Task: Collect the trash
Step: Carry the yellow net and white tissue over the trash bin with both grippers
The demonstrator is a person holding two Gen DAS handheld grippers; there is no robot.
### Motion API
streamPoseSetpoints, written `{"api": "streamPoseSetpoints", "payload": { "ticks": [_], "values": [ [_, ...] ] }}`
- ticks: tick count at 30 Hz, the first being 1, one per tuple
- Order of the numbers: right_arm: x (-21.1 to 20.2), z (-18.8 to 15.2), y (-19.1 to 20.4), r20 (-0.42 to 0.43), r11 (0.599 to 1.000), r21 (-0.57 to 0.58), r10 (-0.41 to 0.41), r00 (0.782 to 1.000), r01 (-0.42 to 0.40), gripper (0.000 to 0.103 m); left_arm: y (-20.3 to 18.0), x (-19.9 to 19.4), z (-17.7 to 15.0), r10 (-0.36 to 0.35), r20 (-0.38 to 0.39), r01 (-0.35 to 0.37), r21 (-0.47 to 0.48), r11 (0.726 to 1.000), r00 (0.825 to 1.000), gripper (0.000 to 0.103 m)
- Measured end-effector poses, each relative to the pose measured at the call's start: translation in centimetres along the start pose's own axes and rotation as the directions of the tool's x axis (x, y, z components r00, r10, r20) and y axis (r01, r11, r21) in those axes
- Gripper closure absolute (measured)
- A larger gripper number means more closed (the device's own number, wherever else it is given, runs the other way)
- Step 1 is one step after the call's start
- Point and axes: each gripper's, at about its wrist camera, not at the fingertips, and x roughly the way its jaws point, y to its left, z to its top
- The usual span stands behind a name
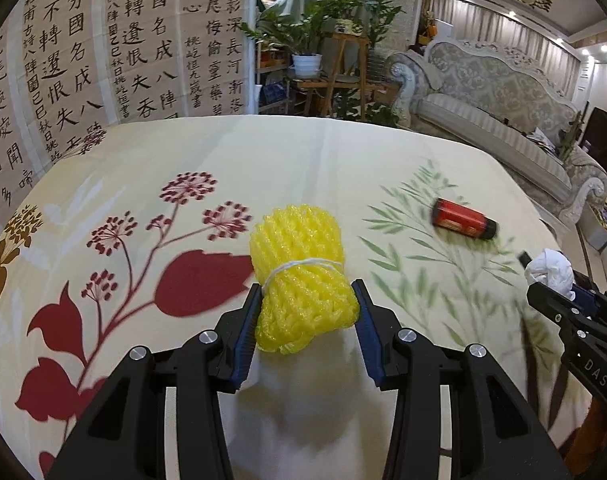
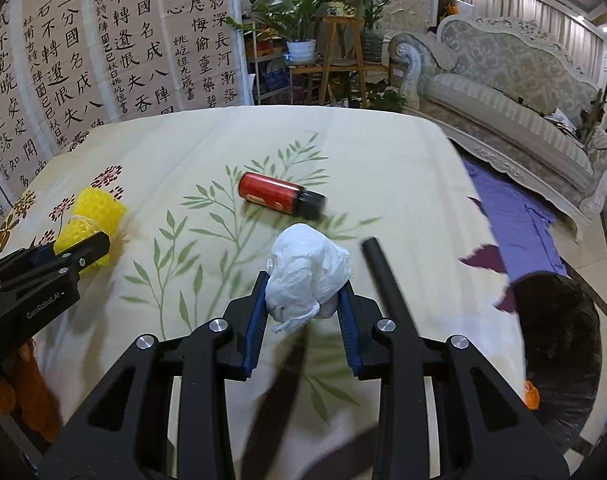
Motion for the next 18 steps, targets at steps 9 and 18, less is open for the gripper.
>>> {"api": "streamPoseSetpoints", "payload": {
  "ticks": [9, 18],
  "values": [
    [-3.1, -2.5, -3.9, 0.02, 0.997, 0.064, -0.05, 0.999, 0.049, 0.071, -4.6, -1.9, -1.3, -0.076, 0.008, 0.075, 0.062, 0.995, 0.997, 0.059],
    [-5.4, -5.3, -9.0, 0.022, 0.98, 0.157, -0.129, 0.991, 0.124, 0.071, -10.4, -2.9, -2.6, -0.156, -0.005, 0.155, 0.145, 0.977, 0.988, 0.058]
  ]
}}
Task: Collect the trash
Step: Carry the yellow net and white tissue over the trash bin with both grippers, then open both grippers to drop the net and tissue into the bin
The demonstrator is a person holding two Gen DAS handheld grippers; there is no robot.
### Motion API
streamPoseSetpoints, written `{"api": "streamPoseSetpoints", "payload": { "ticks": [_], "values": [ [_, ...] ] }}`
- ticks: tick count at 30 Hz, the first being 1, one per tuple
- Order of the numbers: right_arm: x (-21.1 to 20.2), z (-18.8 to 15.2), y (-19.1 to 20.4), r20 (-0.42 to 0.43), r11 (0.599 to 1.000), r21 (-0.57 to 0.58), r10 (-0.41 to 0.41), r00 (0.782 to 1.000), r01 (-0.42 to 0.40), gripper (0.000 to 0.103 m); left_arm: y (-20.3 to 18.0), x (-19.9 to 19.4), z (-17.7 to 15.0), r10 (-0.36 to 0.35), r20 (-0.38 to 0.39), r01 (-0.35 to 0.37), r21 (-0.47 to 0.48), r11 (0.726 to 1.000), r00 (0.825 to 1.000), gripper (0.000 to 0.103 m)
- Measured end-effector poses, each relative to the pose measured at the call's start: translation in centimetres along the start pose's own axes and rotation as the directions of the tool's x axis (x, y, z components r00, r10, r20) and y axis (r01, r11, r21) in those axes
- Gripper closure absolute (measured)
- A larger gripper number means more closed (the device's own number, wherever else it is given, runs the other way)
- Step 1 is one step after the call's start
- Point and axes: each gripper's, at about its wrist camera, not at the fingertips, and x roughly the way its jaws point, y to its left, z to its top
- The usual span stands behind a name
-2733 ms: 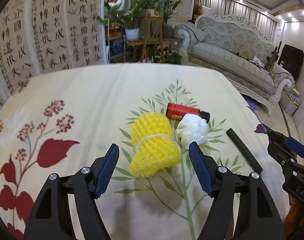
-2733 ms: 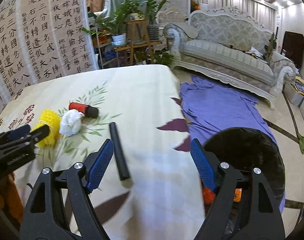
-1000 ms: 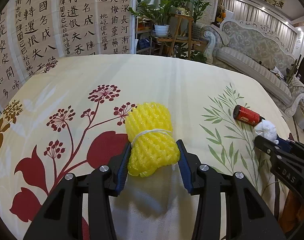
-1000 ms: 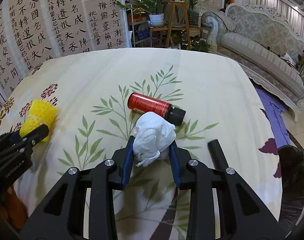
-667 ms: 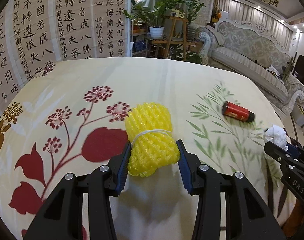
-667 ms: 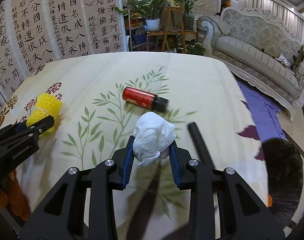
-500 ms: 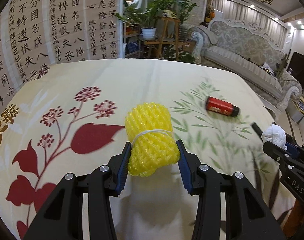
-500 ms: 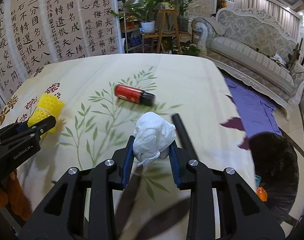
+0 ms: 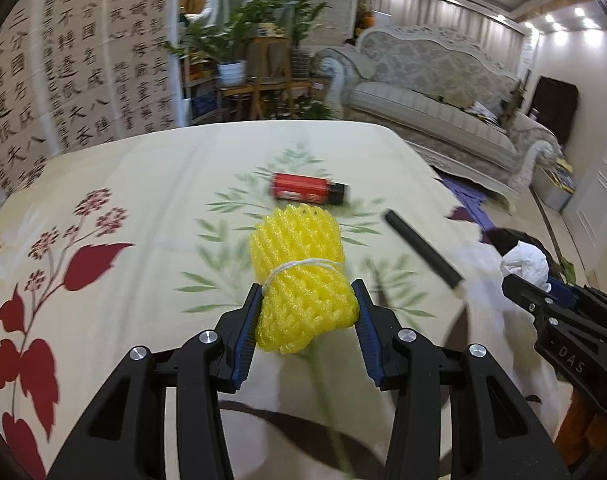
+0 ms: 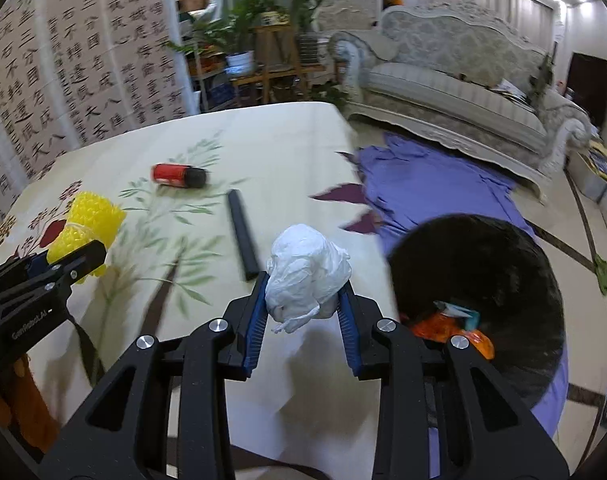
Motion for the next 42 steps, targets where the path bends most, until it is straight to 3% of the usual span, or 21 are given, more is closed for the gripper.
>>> {"api": "streamPoseSetpoints", "payload": {
  "ticks": [9, 20, 42],
  "values": [
    [-1.0, -1.6, -5.6, 0.007, 0.992, 0.089, -0.086, 0.996, 0.085, 0.071, -6.0, 0.6, -0.1, -0.074, -0.008, 0.075, 0.095, 0.993, 0.997, 0.059],
    [-1.5, -2.1, -11.8, 0.008, 0.968, 0.185, -0.175, 0.984, 0.171, 0.071, -13.7, 1.9, 0.7, -0.179, -0.008, 0.177, 0.216, 0.96, 0.984, 0.058],
    [0.8, -0.4, -17.5, 0.014, 0.94, 0.246, -0.249, 0.968, 0.238, 0.071, -21.2, 6.0, 3.4, -0.203, -0.002, 0.192, 0.335, 0.923, 0.979, 0.058]
  ]
}}
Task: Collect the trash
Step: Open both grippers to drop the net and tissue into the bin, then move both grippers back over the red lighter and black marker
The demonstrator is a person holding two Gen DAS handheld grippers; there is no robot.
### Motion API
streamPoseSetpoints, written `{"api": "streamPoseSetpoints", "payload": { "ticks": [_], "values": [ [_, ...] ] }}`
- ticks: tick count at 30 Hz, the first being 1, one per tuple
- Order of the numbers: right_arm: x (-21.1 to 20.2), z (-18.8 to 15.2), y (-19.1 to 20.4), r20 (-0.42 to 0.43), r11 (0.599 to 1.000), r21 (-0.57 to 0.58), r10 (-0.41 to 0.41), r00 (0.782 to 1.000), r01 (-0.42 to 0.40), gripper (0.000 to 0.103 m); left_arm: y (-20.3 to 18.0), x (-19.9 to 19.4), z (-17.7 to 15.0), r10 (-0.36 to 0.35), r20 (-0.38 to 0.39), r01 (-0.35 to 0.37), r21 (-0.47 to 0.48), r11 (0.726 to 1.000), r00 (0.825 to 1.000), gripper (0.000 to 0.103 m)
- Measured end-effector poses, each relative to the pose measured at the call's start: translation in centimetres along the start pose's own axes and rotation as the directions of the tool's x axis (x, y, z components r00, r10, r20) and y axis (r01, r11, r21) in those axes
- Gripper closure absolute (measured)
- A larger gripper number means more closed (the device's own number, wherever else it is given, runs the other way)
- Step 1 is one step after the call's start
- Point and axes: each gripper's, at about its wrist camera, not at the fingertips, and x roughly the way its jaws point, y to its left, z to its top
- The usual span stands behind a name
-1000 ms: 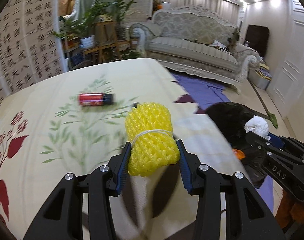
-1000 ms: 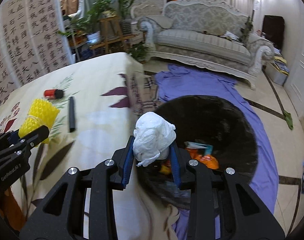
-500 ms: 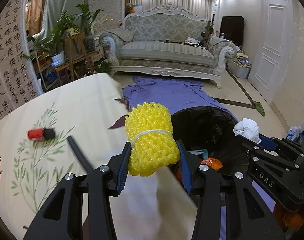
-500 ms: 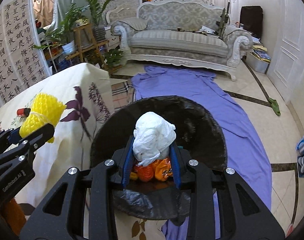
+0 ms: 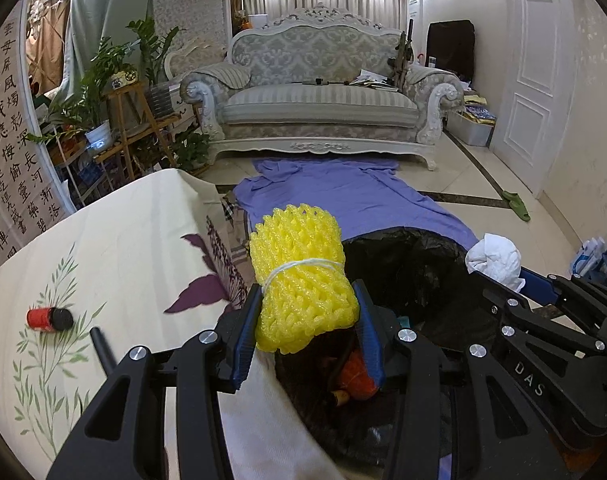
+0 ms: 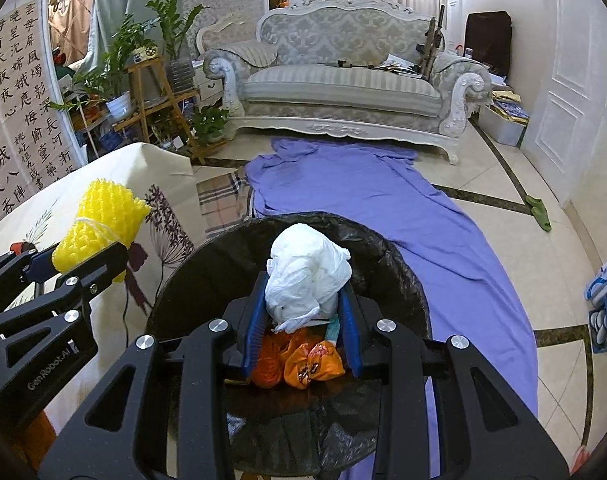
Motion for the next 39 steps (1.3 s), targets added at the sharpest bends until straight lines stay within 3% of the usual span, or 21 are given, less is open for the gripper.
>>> {"api": "streamPoseSetpoints", "payload": {
  "ticks": [3, 6, 7, 8, 9, 18, 26, 39],
  "values": [
    [0.4, 0.1, -0.3, 0.001, 1.0, 0.014, -0.004, 1.0, 0.004, 0.069, -0.5, 0.6, 0.1, 0.008, -0.007, -0.008, 0.015, 1.0, 1.0, 0.058],
    [0.5, 0.0, -1.0, 0.008, 0.999, 0.044, -0.007, 1.0, 0.007, 0.049, -0.8, 0.9, -0.1, 0.018, -0.015, -0.017, 0.031, 0.999, 1.0, 0.05],
    [0.5, 0.0, -1.2, 0.01, 0.999, 0.051, -0.01, 1.0, 0.01, 0.046, -0.8, 1.0, -0.1, 0.026, -0.016, -0.026, 0.034, 0.999, 1.0, 0.042],
    [0.5, 0.0, -1.4, 0.009, 0.998, 0.057, -0.013, 1.0, 0.013, 0.046, -0.8, 1.0, -0.2, 0.029, -0.016, -0.029, 0.033, 0.999, 0.999, 0.035],
    [0.5, 0.0, -1.5, 0.009, 0.998, 0.059, -0.015, 1.0, 0.014, 0.046, -0.7, 0.9, -0.3, 0.03, -0.016, -0.03, 0.029, 0.999, 0.999, 0.034],
    [0.1, -0.1, -1.9, 0.009, 0.997, 0.073, -0.019, 1.0, 0.018, 0.046, 0.4, 0.3, -0.5, 0.024, -0.03, -0.025, -0.017, 1.0, 0.999, 0.032],
    [-0.8, -0.7, 0.3, -0.005, 0.998, 0.054, 0.03, 1.0, -0.03, 0.045, 3.3, -2.4, -2.2, 0.041, -0.036, -0.043, -0.056, 0.998, 0.999, 0.032],
    [-1.3, -1.3, 8.7, -0.042, 0.984, -0.078, 0.155, 0.987, -0.158, 0.045, 12.1, -5.1, -5.5, 0.189, -0.094, -0.204, -0.177, 0.963, 0.977, 0.031]
  ]
}}
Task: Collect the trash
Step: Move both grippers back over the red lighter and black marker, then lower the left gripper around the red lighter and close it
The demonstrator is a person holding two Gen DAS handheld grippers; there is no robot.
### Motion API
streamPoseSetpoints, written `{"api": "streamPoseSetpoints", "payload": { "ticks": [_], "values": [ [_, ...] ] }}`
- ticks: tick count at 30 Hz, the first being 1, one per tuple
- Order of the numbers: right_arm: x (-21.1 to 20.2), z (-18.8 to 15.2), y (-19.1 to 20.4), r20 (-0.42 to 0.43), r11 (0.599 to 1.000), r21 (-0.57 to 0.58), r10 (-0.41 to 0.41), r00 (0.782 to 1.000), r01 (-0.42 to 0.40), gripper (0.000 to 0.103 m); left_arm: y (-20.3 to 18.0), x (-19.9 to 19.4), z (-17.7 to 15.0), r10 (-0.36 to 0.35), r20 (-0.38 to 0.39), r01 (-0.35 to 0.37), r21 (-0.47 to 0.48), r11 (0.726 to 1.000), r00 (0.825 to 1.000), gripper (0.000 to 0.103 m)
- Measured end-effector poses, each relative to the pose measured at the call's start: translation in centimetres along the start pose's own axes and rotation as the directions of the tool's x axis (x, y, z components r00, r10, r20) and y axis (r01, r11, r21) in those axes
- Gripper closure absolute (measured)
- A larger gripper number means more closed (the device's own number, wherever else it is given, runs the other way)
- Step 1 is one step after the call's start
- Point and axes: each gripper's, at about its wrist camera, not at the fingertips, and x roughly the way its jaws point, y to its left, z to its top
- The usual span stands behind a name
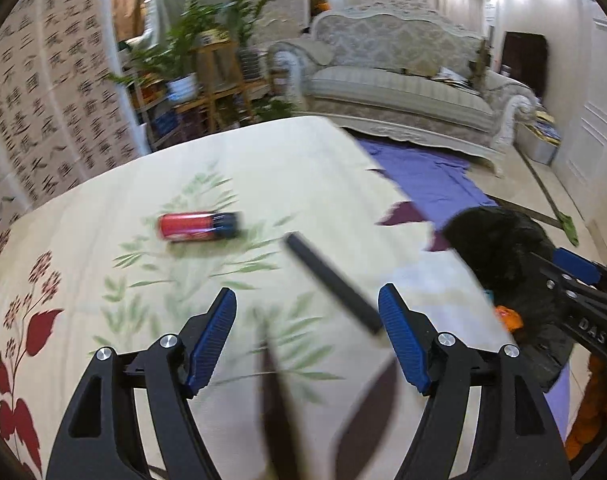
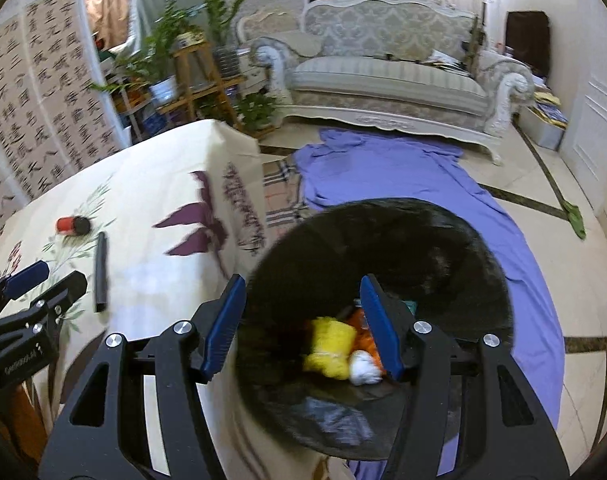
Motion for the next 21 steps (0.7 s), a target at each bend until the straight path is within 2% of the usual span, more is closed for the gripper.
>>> {"api": "streamPoseSetpoints", "payload": {
  "ticks": [7, 21],
  "values": [
    [1.1, 1.2, 3.2, -0.013, 0.998, -0.052, 0.036, 0.999, -0.037, 0.045, 3.3, 1.1, 0.7, 0.05, -0.009, -0.05, -0.055, 0.997, 0.999, 0.031],
    [4.9, 5.3, 7.1, -0.028, 0.99, -0.105, 0.091, 0.995, -0.094, 0.045, 6.5, 3.6, 4.0, 0.065, -0.017, -0.067, -0.112, 0.992, 0.998, 0.03]
  ]
}}
